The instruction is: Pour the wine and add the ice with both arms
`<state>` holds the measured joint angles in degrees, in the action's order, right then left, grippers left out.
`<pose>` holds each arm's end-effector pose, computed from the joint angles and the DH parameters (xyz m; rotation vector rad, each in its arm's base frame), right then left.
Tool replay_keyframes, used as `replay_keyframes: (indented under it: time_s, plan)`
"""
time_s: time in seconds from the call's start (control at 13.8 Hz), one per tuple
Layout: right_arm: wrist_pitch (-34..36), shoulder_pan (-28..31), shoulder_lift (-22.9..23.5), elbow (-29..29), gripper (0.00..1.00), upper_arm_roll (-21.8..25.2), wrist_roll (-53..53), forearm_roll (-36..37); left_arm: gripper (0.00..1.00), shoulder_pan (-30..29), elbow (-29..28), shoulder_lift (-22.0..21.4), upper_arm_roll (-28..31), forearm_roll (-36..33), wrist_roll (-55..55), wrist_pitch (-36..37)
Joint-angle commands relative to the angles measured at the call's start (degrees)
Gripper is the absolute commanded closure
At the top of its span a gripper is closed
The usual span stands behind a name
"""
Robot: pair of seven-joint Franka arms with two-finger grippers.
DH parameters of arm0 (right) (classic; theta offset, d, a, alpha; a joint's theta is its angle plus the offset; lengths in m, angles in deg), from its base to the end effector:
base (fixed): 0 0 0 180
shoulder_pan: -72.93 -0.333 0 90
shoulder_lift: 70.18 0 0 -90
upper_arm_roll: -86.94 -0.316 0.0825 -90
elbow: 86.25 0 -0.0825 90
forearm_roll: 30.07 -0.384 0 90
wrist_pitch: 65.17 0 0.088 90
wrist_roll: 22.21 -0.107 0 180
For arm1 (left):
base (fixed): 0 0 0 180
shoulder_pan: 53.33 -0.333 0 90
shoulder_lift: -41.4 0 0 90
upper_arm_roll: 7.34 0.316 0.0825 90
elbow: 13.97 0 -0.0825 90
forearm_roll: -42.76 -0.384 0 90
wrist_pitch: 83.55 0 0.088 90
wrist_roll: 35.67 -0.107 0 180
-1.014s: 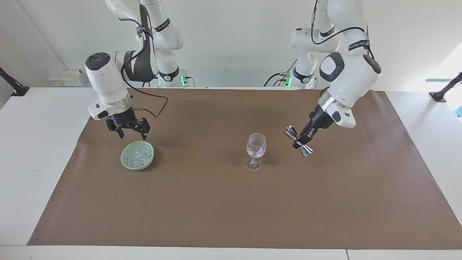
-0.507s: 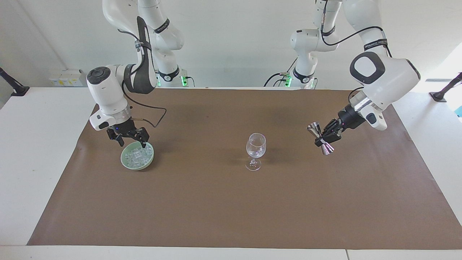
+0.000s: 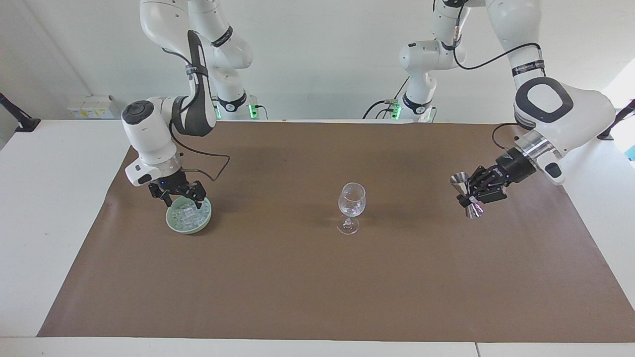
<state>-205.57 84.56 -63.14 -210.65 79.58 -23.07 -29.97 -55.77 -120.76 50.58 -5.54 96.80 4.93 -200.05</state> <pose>0.5650 -0.0430 0.3528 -3.1190 0.1412 -0.2468 0.6141 -0.0012 0.4524 1.9042 1.3381 -0.3108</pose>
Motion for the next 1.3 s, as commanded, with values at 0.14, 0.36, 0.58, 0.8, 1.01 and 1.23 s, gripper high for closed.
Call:
replay_keyframes:
  time_s: [0.14, 0.36, 0.58, 0.8, 1.01, 1.23]
  plan:
    - [-1.5, 0.6, 0.6, -0.1, 0.01, -0.5, 0.9, 1.0, 1.0, -4.8, 4.9, 6.5, -0.2, 12.4, 3.3, 5.7]
    - [-2.2, 0.4, 1.9, 0.2, 0.05, -0.5, 0.9, 1.3, 1.0, -7.4, 3.0, 8.9, -0.3, 19.2, 3.6, 5.5]
    - [-3.8, 0.2, 2.8, 0.2, 0.08, -0.5, 0.8, 1.4, 1.0, -9.9, 1.1, 10.9, -0.3, 25.8, 3.3, 5.0]
    - [-4.1, 0.2, 3.2, 0.2, 0.18, -0.5, 0.9, 1.4, 1.0, -10.0, -2.4, 11.4, -0.3, 32.2, 3.3, 2.8]
    - [-4.1, 0.2, 3.2, 0.2, 0.29, -0.5, 0.9, 1.4, 1.0, -9.8, -4.5, 12.3, -0.4, 35.5, 3.3, 0.7]
    - [-4.0, 0.2, 3.2, 0.2, 0.34, -0.5, 1.3, 1.5, 1.0, -9.8, -6.9, 14.2, -0.3, 38.9, 3.2, 1.1]
